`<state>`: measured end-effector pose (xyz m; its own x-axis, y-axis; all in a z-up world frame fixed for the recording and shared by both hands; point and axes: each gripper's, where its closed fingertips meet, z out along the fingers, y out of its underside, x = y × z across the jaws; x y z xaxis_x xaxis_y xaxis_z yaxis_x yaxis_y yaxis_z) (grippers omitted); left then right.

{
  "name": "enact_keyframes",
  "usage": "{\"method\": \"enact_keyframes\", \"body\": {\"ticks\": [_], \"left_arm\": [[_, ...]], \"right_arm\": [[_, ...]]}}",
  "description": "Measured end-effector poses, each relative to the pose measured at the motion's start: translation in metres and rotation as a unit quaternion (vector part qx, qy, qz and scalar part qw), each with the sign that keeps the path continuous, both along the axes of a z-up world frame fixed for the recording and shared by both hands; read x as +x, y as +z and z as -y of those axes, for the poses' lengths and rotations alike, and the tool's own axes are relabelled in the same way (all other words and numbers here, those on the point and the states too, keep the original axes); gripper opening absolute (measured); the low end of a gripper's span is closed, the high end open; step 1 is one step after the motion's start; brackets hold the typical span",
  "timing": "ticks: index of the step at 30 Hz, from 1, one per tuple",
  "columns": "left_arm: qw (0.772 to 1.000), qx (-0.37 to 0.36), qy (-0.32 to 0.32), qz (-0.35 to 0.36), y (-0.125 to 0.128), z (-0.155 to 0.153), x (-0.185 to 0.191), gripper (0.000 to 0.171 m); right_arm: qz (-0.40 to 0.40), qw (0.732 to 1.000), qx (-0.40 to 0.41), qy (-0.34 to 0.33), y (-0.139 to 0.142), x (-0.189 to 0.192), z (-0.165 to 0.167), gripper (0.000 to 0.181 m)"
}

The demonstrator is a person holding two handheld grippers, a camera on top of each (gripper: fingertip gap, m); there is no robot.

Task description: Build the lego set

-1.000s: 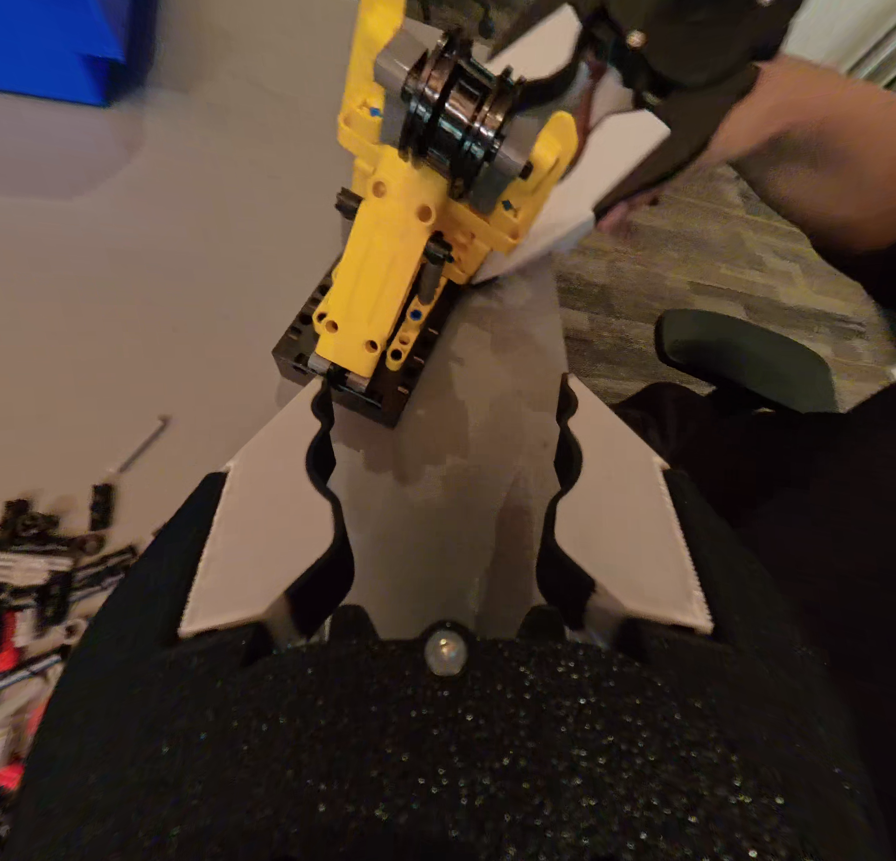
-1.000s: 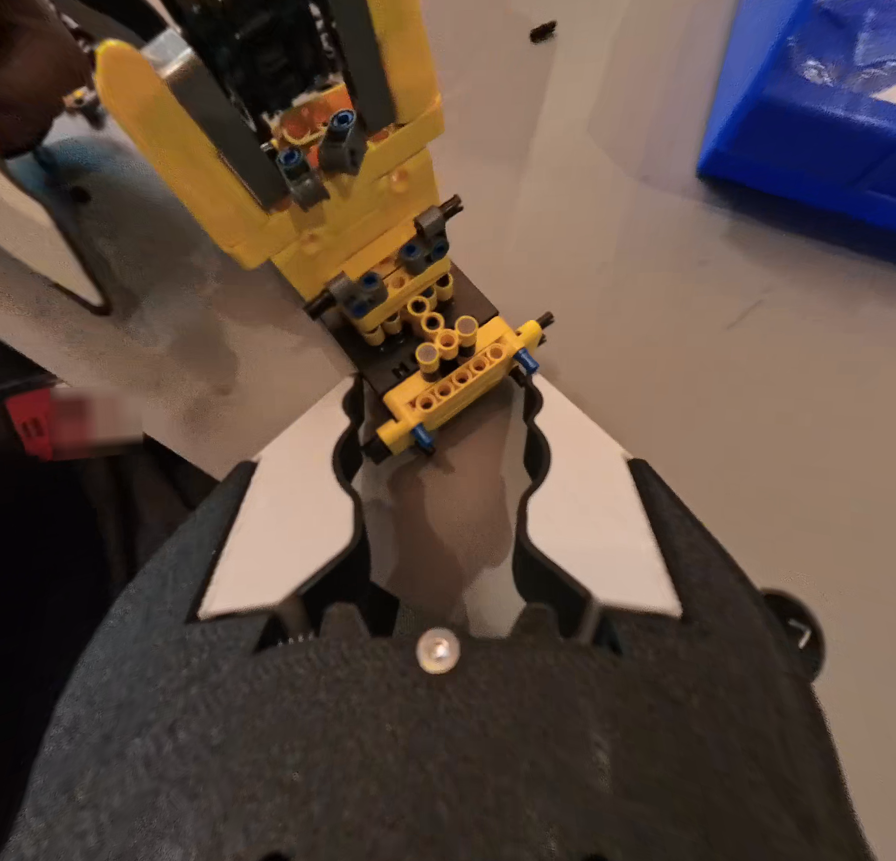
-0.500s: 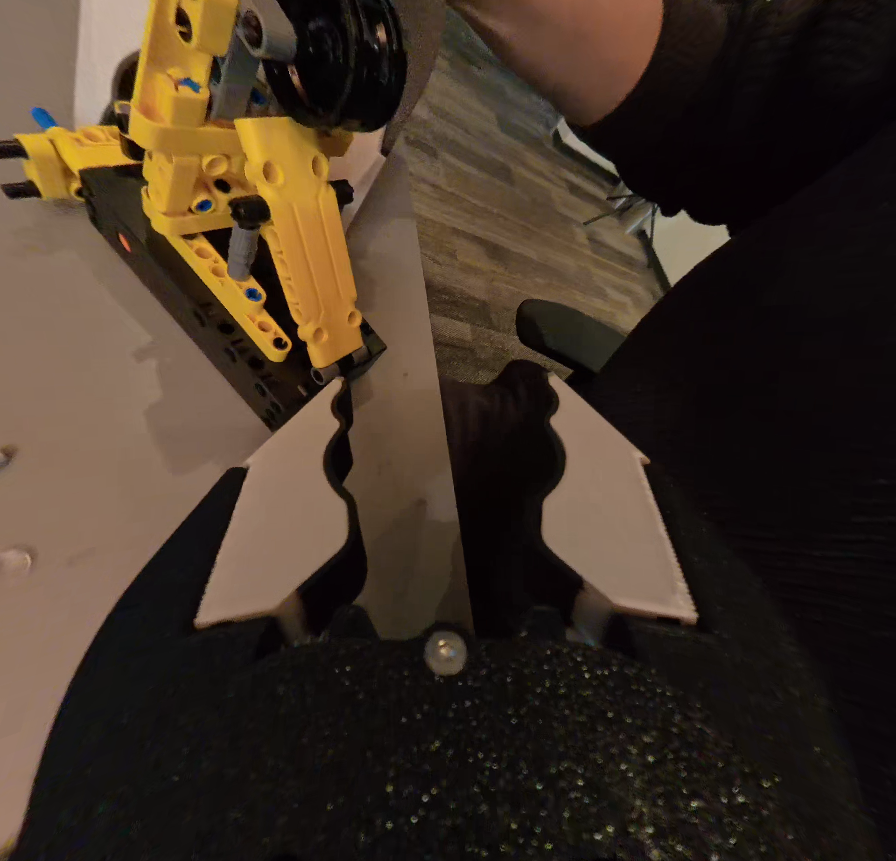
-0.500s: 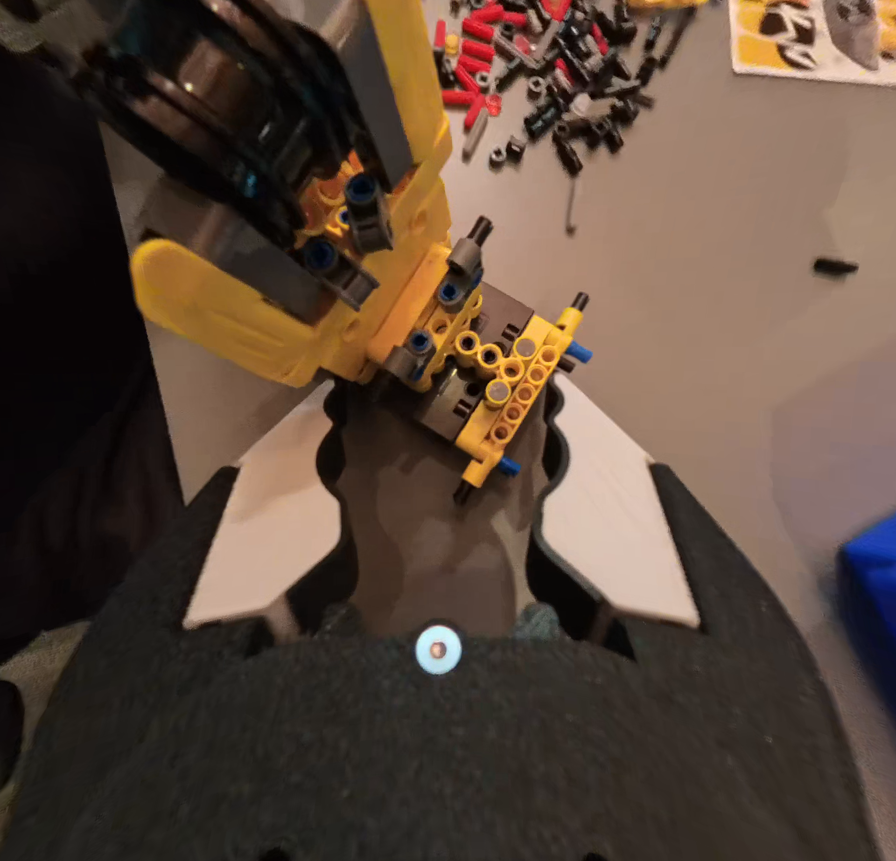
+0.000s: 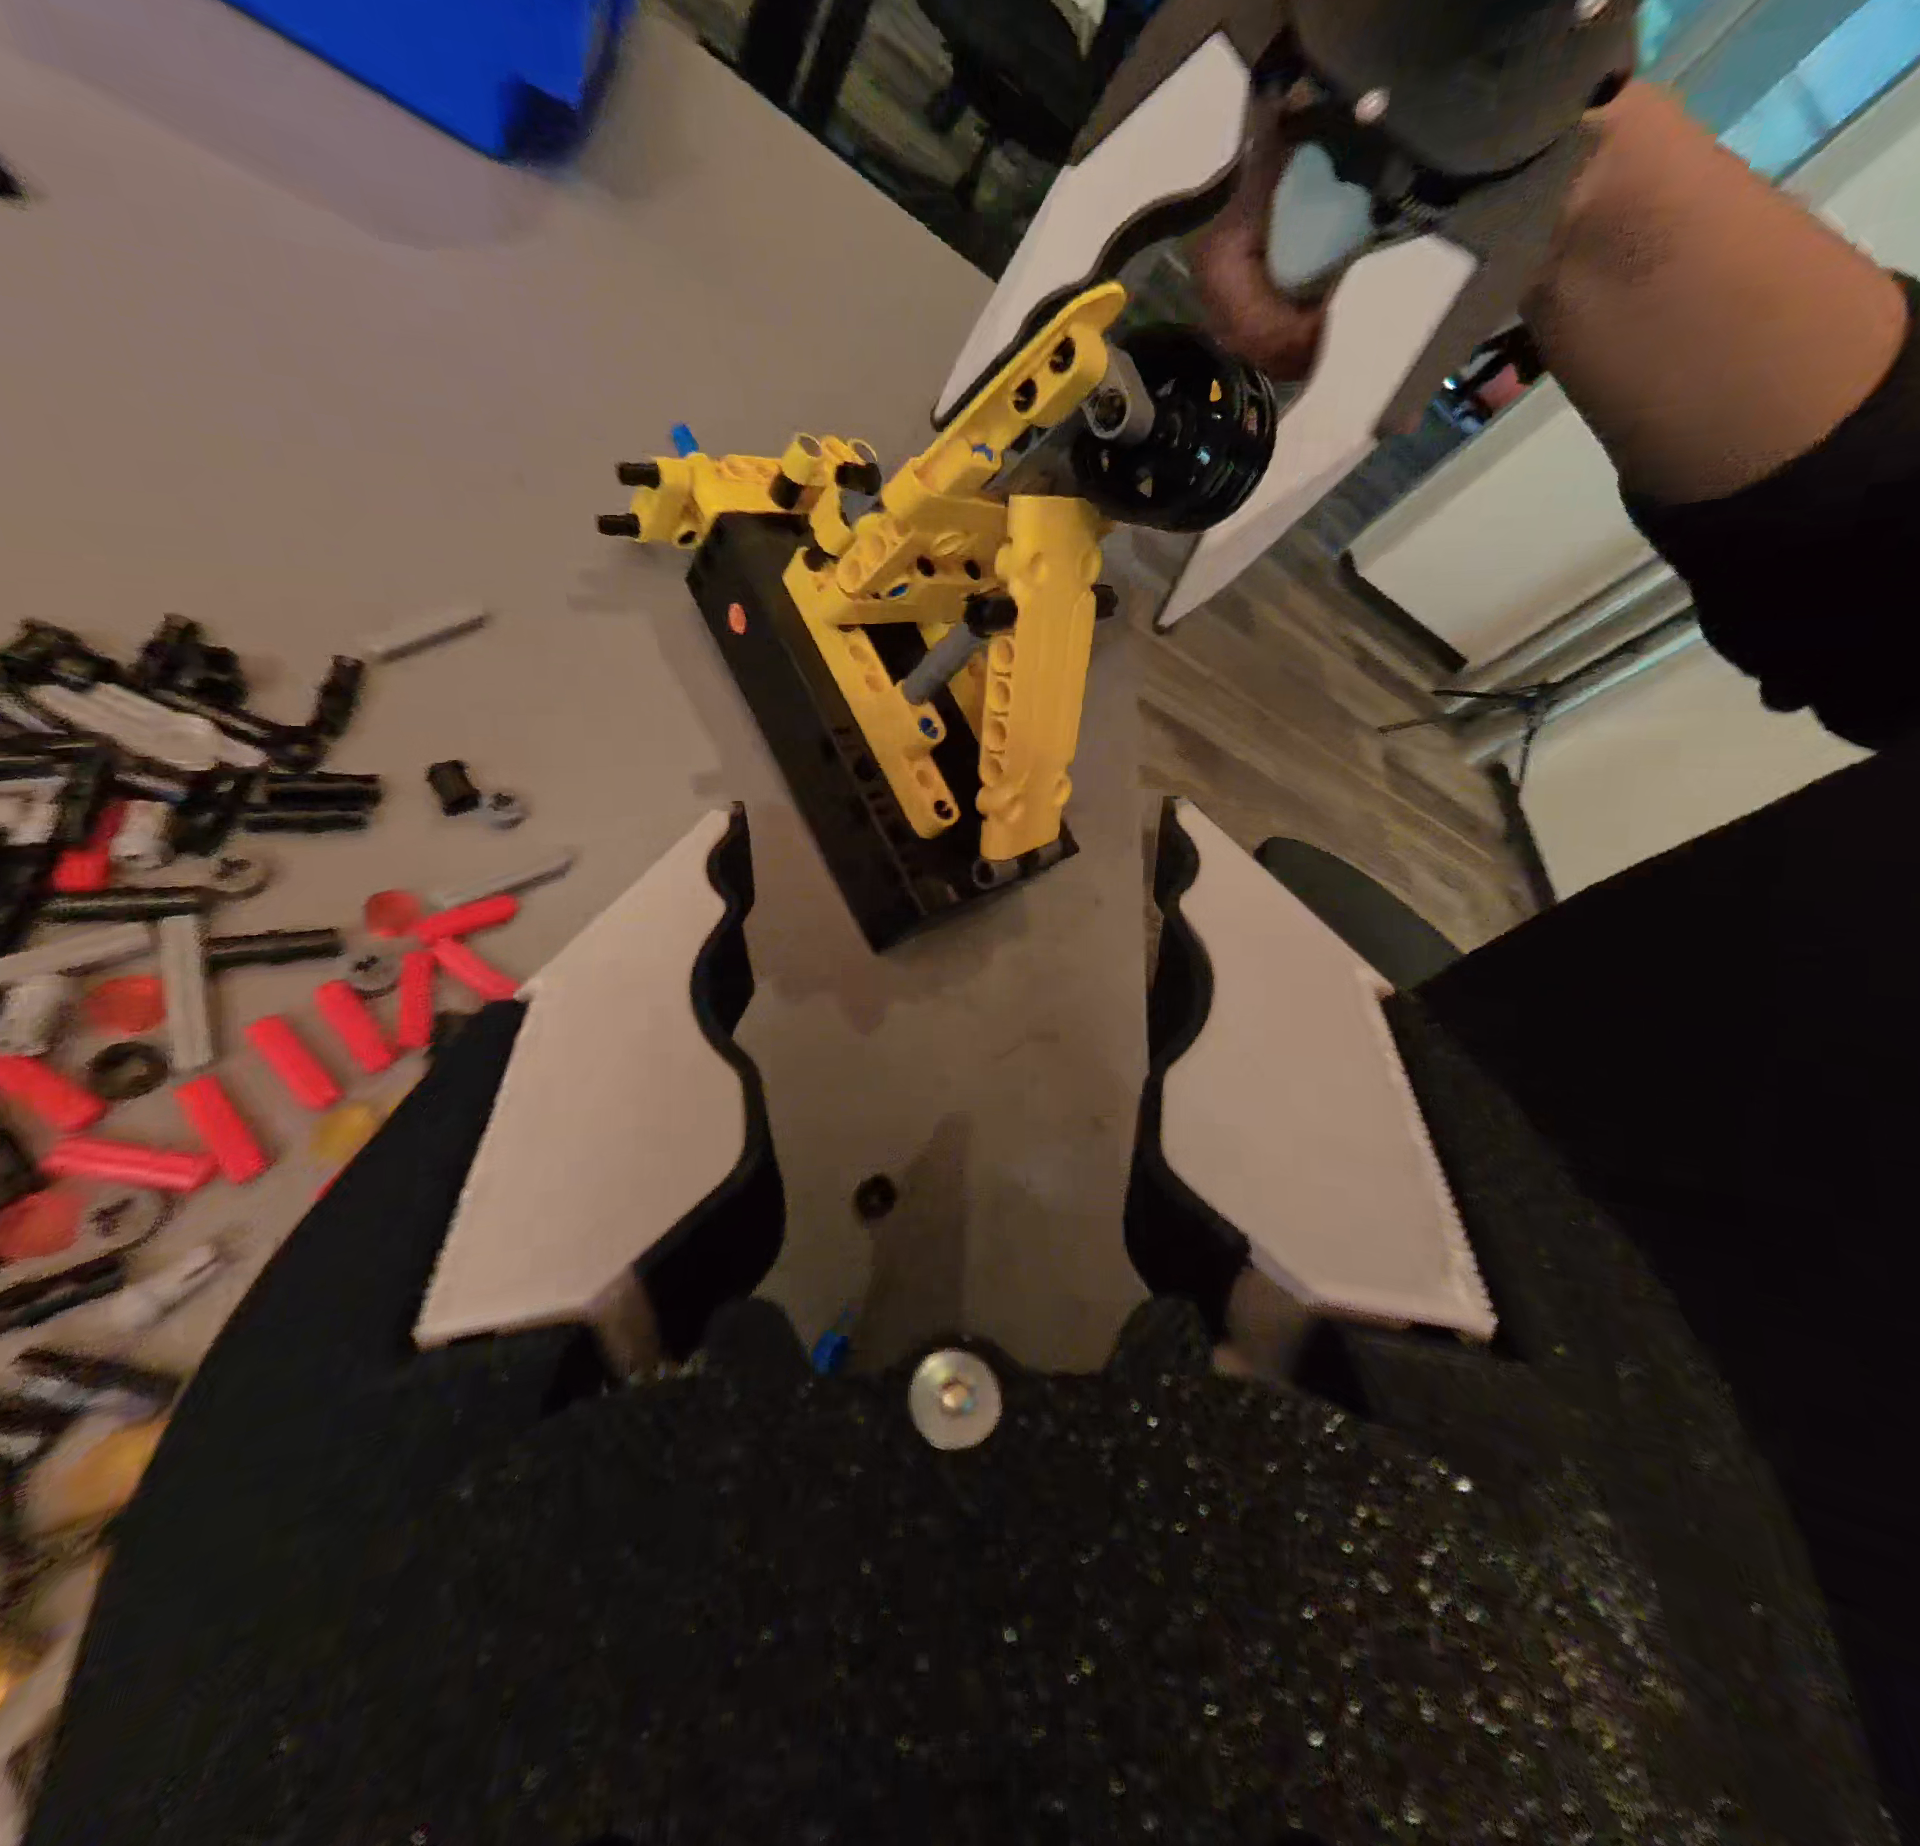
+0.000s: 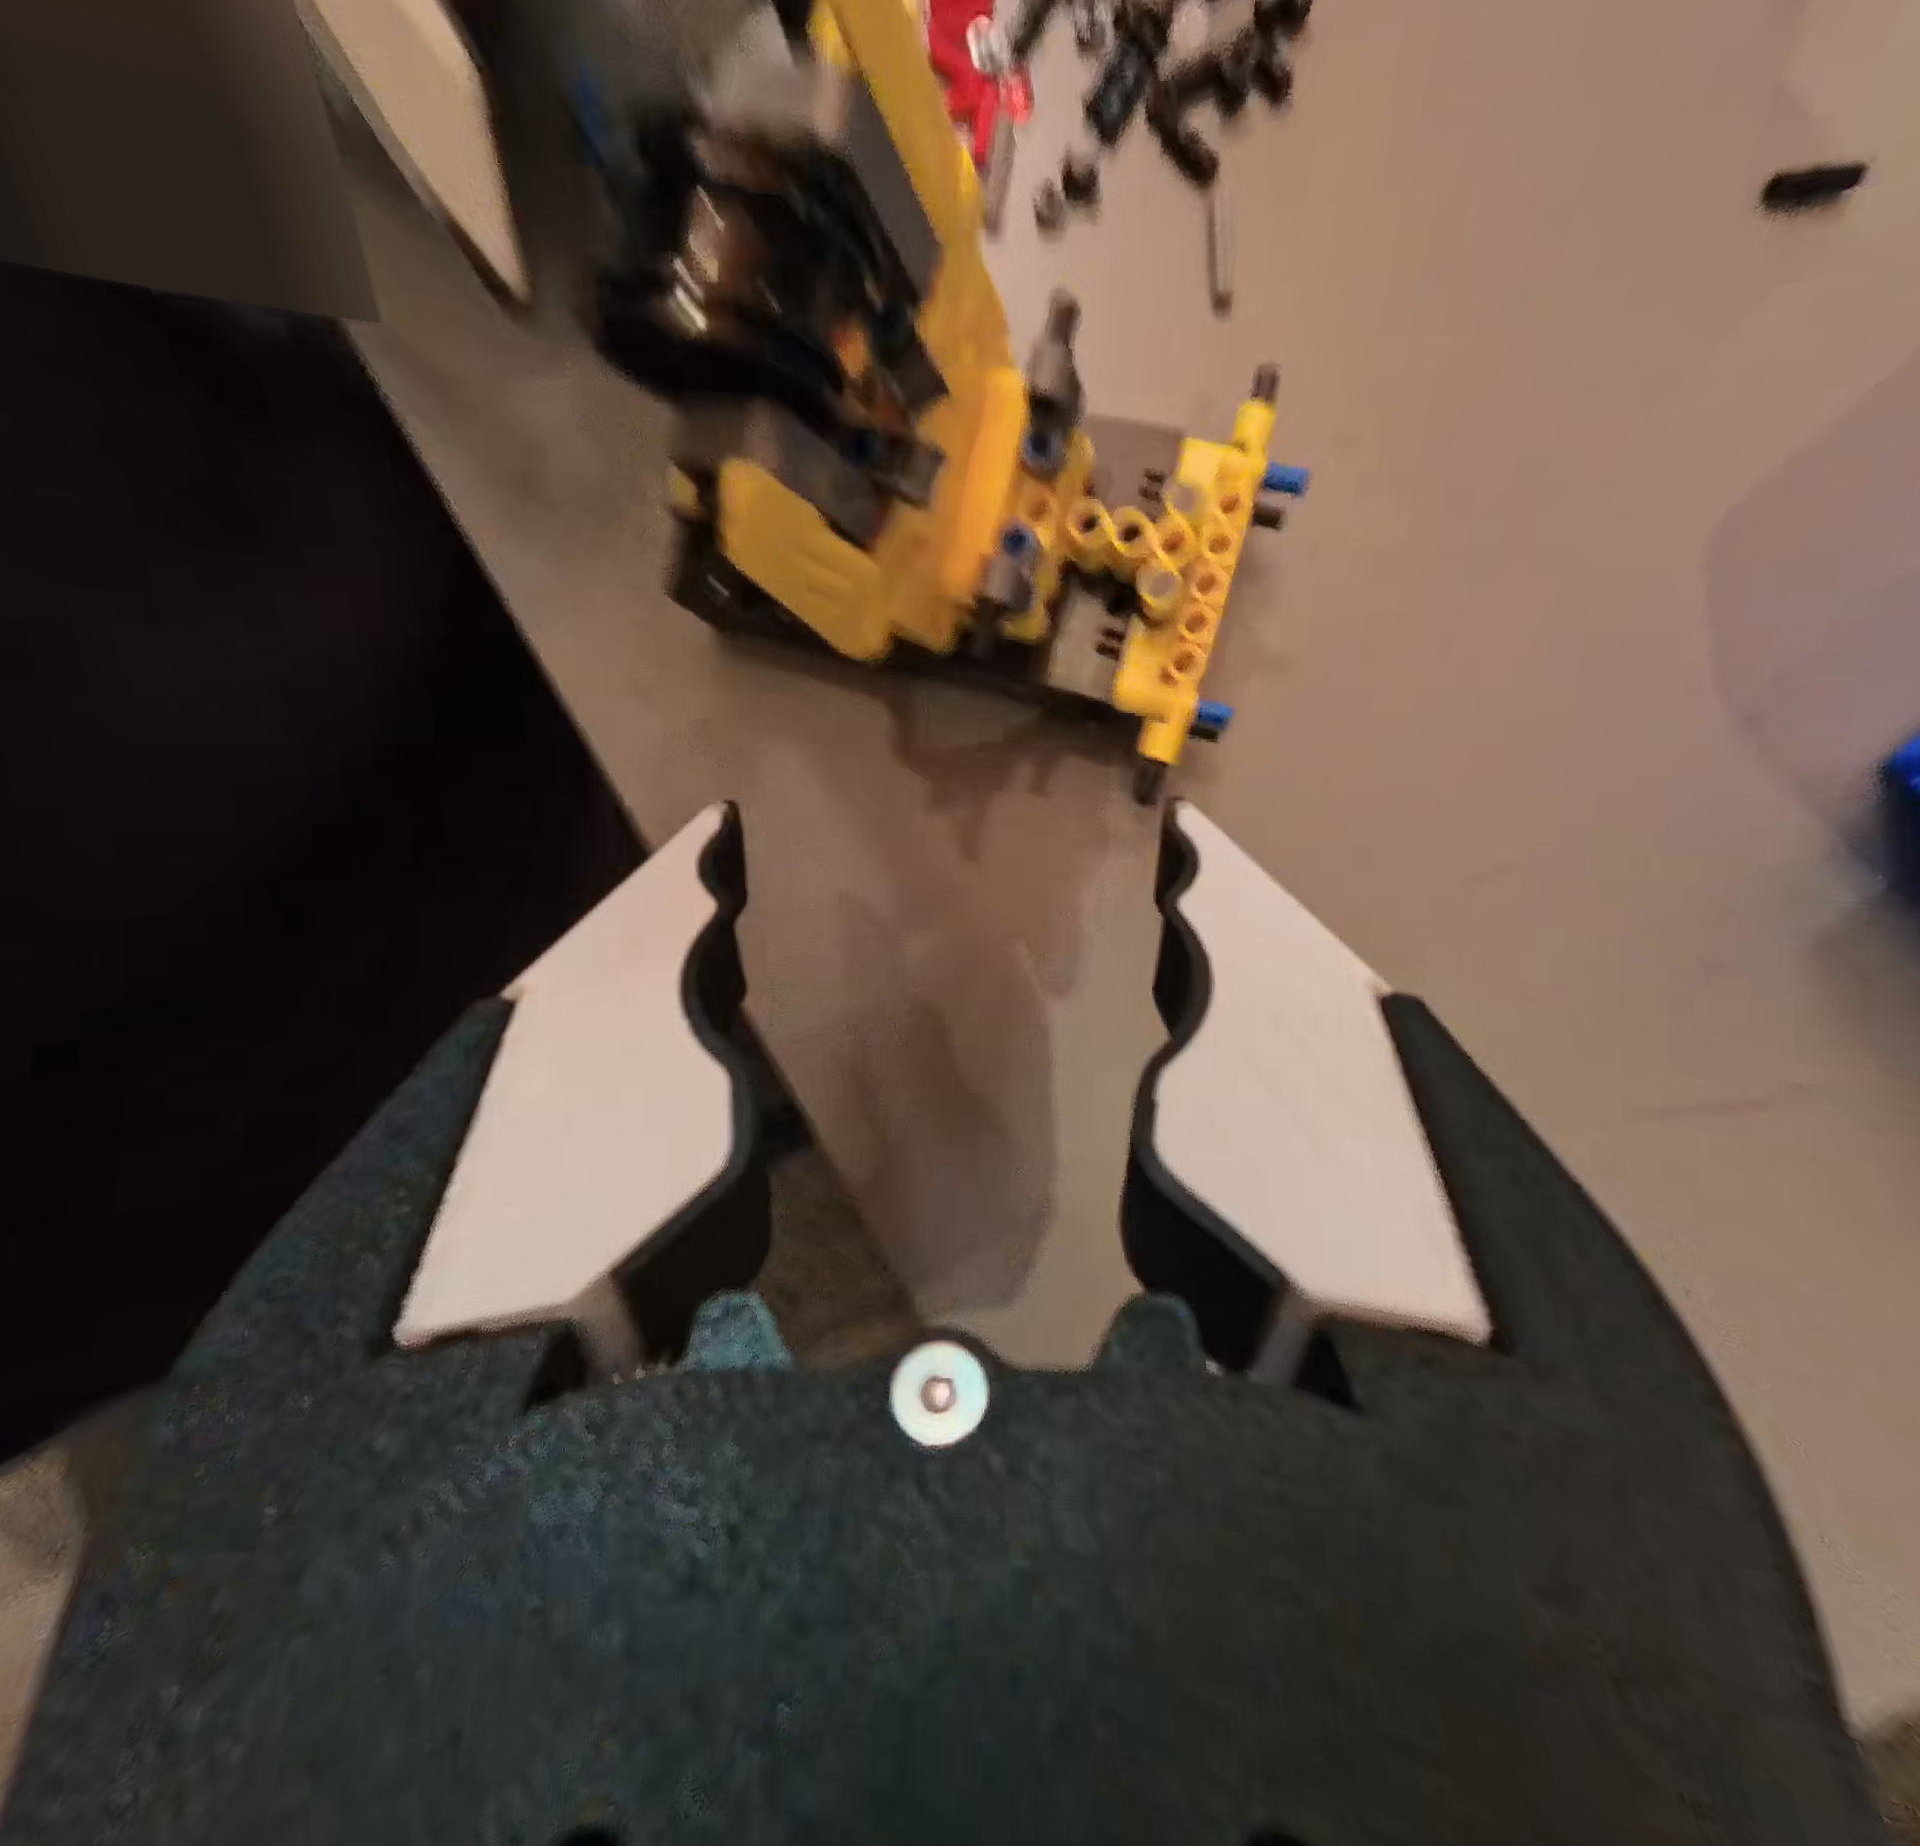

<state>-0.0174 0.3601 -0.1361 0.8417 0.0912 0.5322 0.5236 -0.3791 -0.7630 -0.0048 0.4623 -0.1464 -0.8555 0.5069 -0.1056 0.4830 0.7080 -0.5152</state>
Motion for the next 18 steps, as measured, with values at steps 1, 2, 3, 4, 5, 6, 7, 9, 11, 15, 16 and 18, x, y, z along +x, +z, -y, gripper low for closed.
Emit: {"method": "enact_keyframes", "body": {"ticks": [1, 2, 3, 4, 5, 6, 7, 9, 11, 15, 16, 18], "left_arm": [[1.0, 0.0, -0.007, 0.004, -0.001, -0.004, 0.004, 0.078], [1.0, -0.003, -0.011, 0.002, -0.002, -0.009, 0.007, 0.078], [1.0, -0.01, -0.014, -0.004, -0.004, -0.013, 0.009, 0.078], [1.0, -0.018, -0.018, -0.01, -0.006, -0.016, 0.012, 0.078], [0.999, -0.03, -0.02, -0.017, -0.01, -0.019, 0.015, 0.078], [0.999, -0.04, -0.024, -0.022, -0.013, -0.022, 0.019, 0.078], [0.998, -0.042, -0.028, -0.021, -0.014, -0.026, 0.025, 0.082], [0.998, -0.032, -0.048, -0.008, -0.011, -0.033, 0.042, 0.082], [0.996, -0.013, -0.085, 0.015, -0.006, -0.041, 0.066, 0.082], [0.997, 0.011, -0.073, 0.001, 0.003, -0.041, 0.069, 0.081], [0.998, 0.02, -0.059, 0.007, 0.006, -0.038, 0.062, 0.081], [1.0, 0.023, -0.016, 0.014, 0.009, -0.032, 0.041, 0.081]], "right_arm": [[0.013, 0.999, -0.031, -0.015, 0.011, 0.005, 0.01, 0.078], [0.022, 0.998, -0.058, -0.024, 0.02, 0.01, 0.021, 0.078], [0.022, 0.997, -0.07, -0.032, 0.027, 0.012, 0.028, 0.078], [0.017, 0.997, -0.066, -0.038, 0.03, 0.012, 0.032, 0.078], [0.011, 0.998, -0.055, -0.041, 0.031, 0.011, 0.034, 0.078], [0.005, 0.998, -0.043, -0.041, 0.032, 0.011, 0.034, 0.078], [0.0, 0.999, -0.034, -0.039, 0.033, 0.01, 0.034, 0.078], [-0.011, 0.999, -0.017, -0.04, 0.037, 0.006, 0.03, 0.078], [-0.022, 0.999, 0.002, -0.048, 0.043, 0.0, 0.023, 0.078], [-0.063, 0.996, 0.03, -0.052, 0.064, -0.009, 0.018, 0.078], [-0.08, 0.995, 0.039, -0.042, 0.07, -0.01, 0.02, 0.075], [-0.113, 0.992, 0.057, -0.007, 0.079, -0.01, 0.029, 0.061]]}}
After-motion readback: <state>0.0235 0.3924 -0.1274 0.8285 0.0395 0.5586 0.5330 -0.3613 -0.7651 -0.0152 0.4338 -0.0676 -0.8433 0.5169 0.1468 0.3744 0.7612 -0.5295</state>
